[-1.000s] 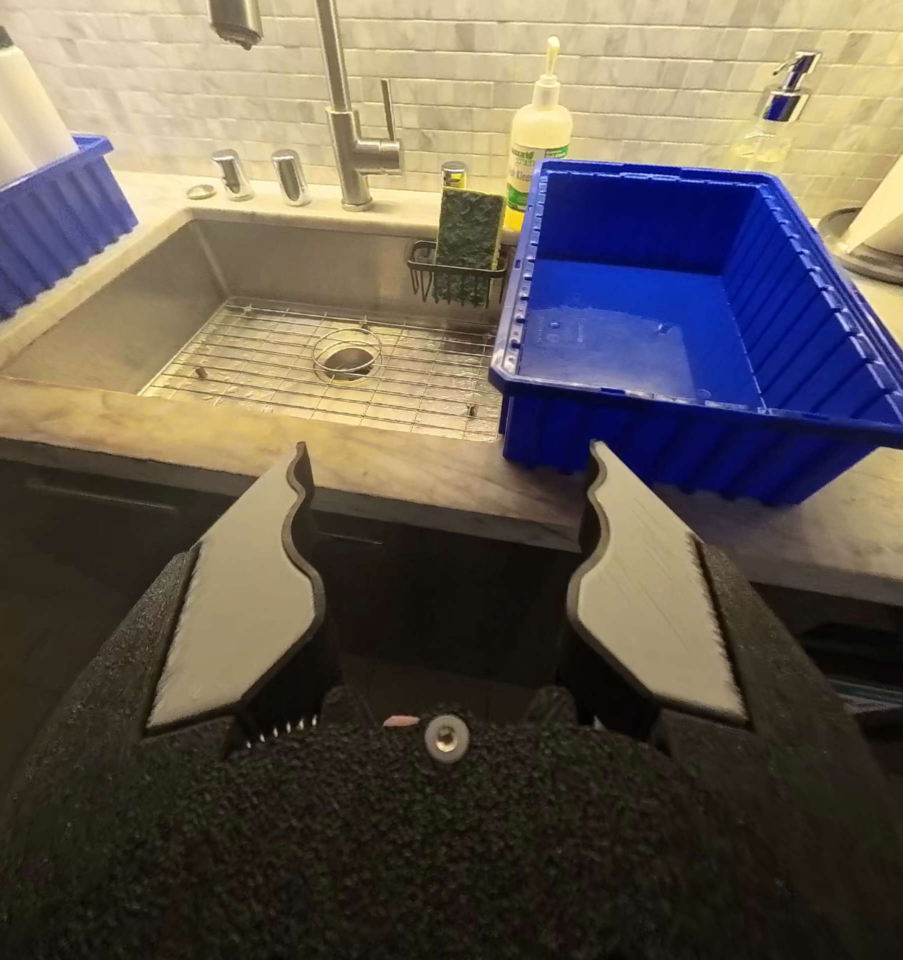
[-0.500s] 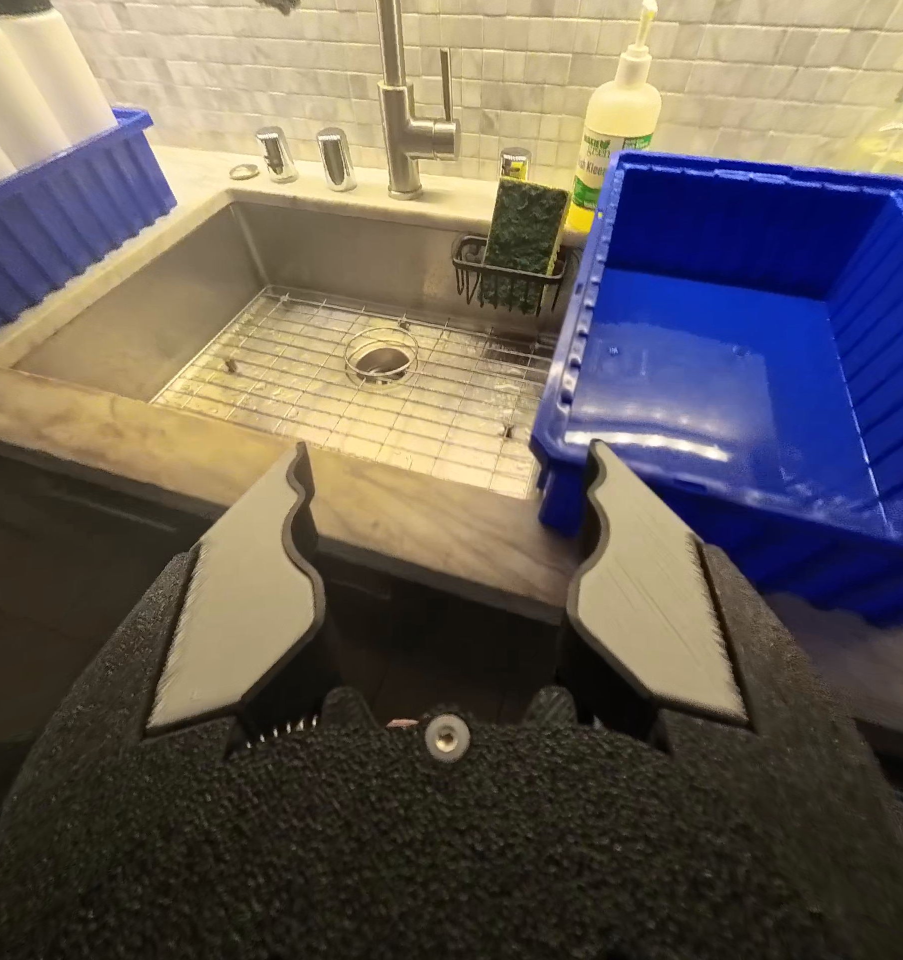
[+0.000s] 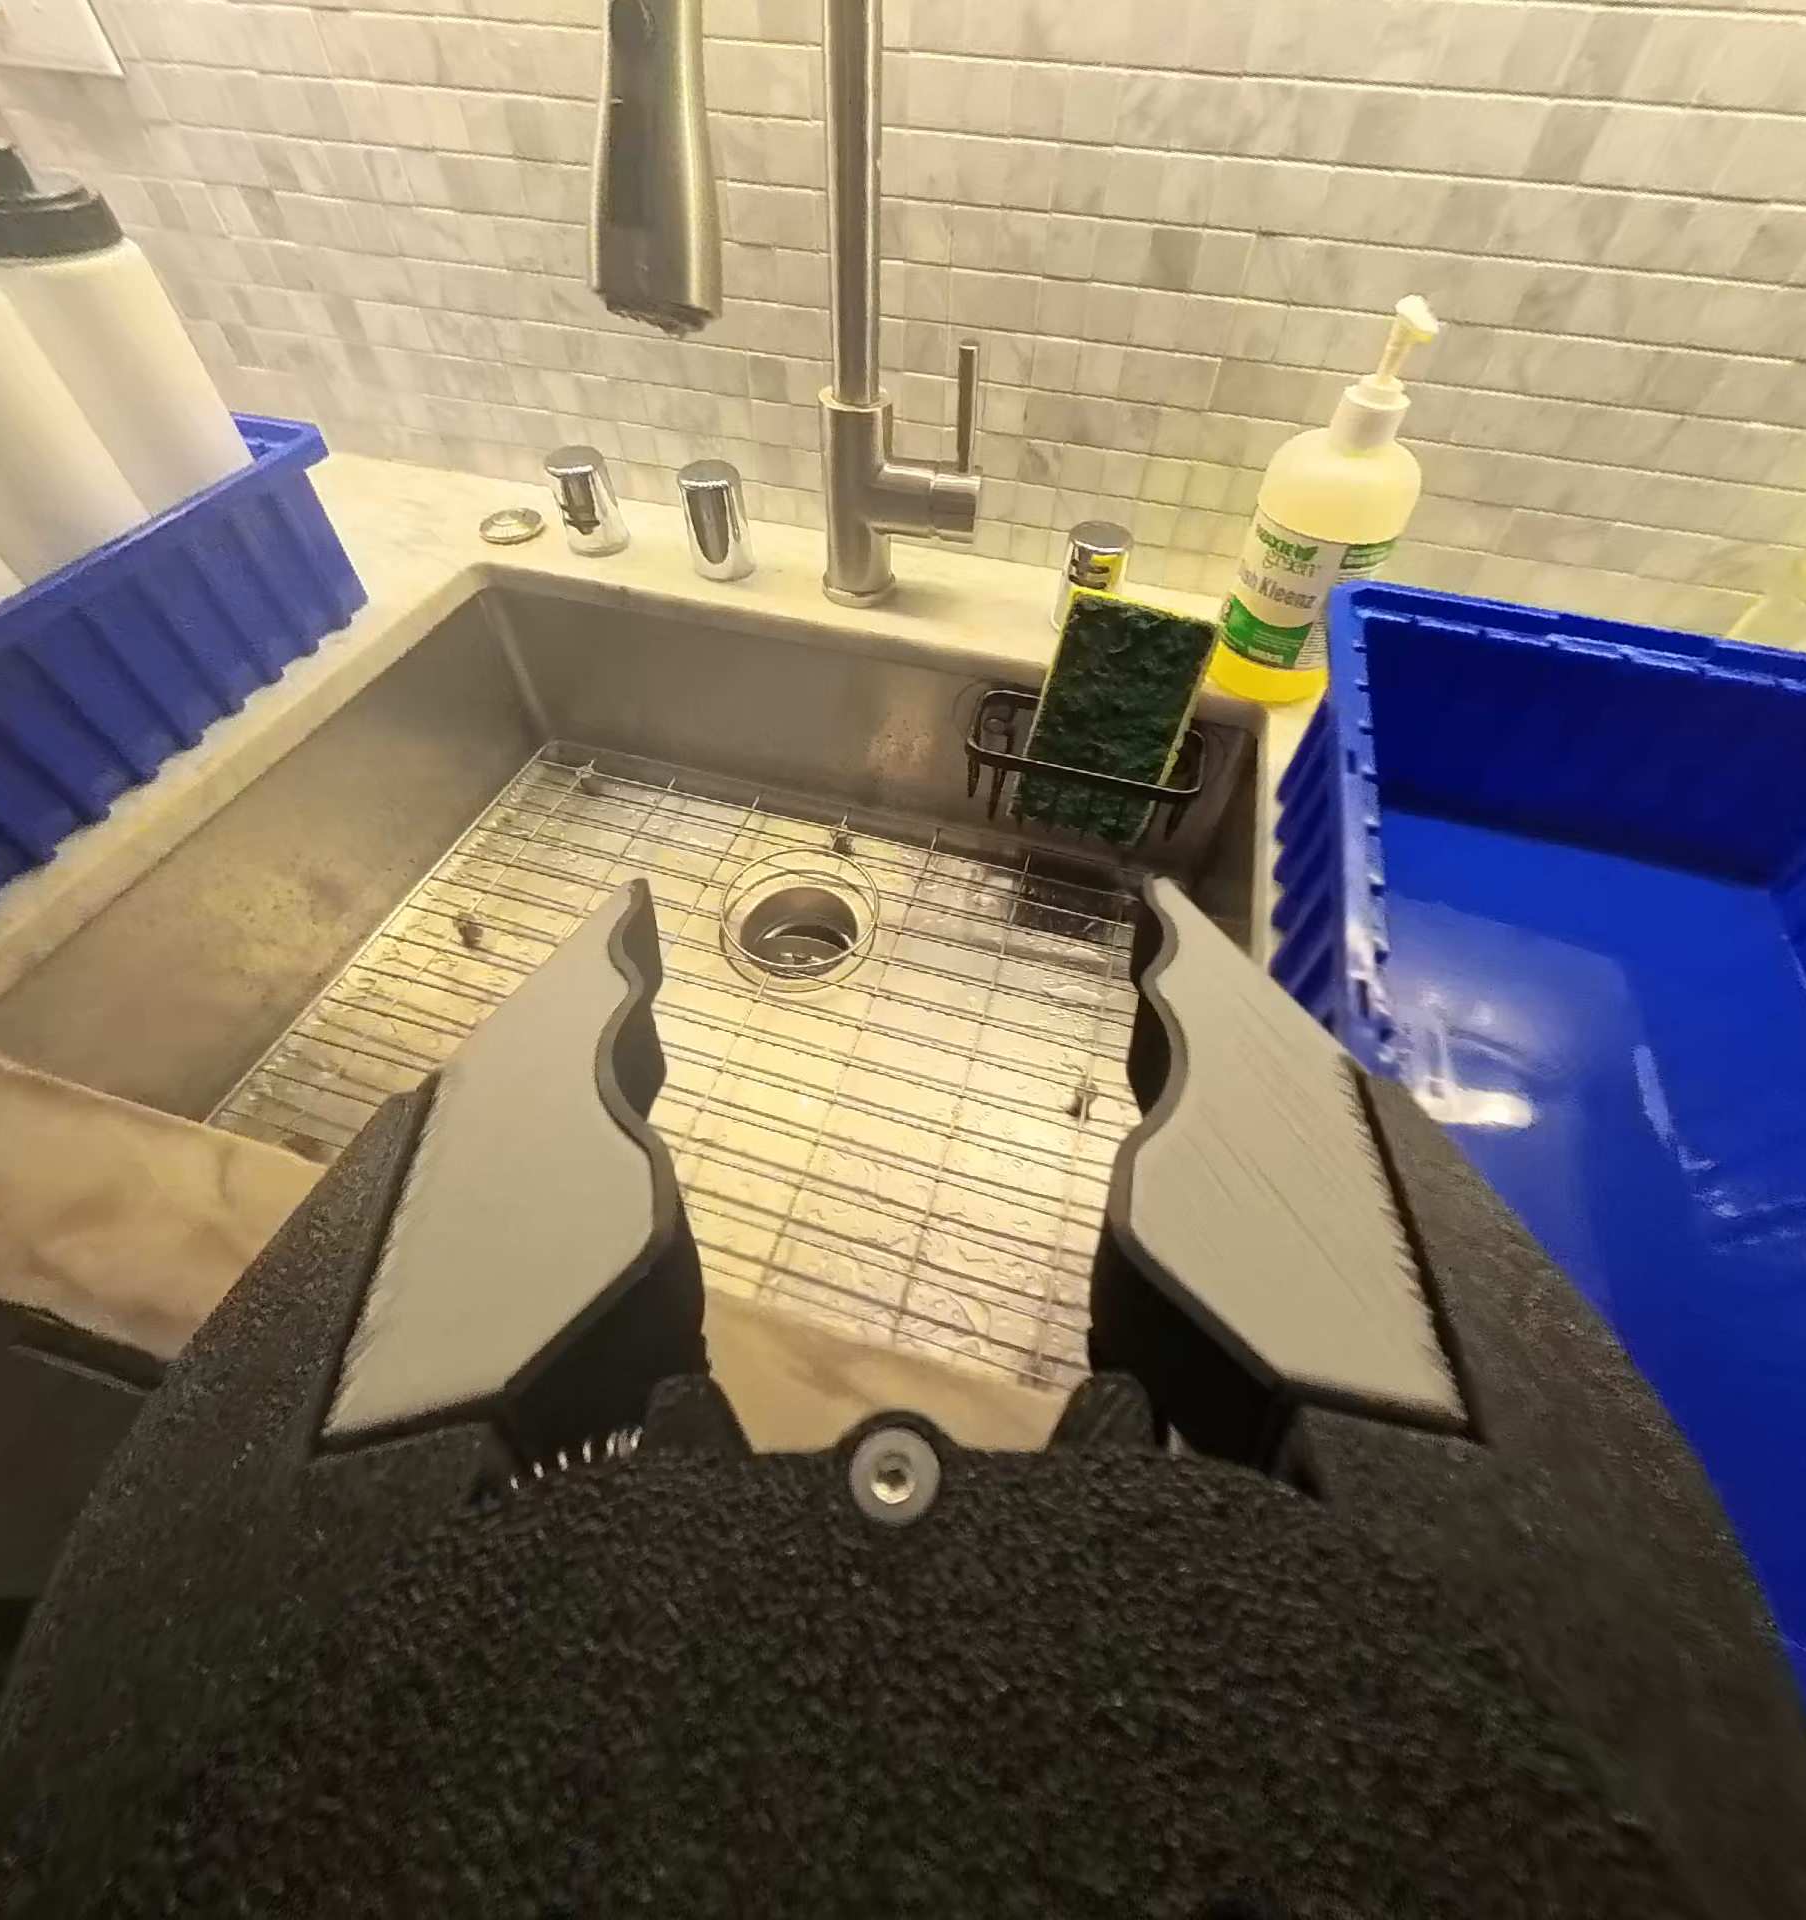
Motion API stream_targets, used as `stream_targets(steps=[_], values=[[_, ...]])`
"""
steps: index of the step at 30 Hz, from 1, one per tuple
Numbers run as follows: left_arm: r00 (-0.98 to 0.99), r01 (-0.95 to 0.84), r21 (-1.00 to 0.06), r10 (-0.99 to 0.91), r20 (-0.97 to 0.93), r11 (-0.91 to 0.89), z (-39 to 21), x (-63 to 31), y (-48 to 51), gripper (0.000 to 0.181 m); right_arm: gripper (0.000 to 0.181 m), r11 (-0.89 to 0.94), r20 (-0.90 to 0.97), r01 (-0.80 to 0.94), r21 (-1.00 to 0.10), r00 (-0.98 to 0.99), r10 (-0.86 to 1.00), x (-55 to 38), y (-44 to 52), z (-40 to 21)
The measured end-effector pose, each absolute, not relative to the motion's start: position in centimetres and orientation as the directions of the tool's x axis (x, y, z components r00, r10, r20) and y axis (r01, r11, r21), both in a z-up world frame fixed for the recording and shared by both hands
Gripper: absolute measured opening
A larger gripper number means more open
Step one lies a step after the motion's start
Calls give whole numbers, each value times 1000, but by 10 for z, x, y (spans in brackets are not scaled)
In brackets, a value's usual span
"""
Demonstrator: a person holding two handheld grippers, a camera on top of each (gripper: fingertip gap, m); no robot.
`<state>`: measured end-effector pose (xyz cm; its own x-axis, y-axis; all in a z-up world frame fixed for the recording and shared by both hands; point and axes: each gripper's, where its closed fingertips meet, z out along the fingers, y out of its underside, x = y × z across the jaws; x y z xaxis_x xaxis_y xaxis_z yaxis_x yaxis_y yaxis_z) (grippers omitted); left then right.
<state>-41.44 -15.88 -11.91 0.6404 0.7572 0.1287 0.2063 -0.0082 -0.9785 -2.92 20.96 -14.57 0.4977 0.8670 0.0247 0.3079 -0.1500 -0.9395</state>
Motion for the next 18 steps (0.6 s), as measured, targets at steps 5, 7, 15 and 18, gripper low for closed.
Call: stream_targets(steps=[5, 7, 15, 18], values=[[621, 260, -965, 772, 135, -41, -137, -455, -168, 98, 91, -164, 21, 352, -922, 467, 884, -60, 202, -157], [630, 297, -953, 763, 143, -66, -149, -464, -163, 104, 91, -161, 21, 361, -918, 451, 892, -69, 203, -158], [652, 369, -908, 752, 99, -200, -182, -481, -141, 110, 88, -140, 11, 341, -930, 405, 914, -80, 225, -155], [645, 386, -890, 761, 72, -243, -188, -484, -139, 105, 88, -135, 4, 328, -935, 393, 920, -79, 240, -153]])
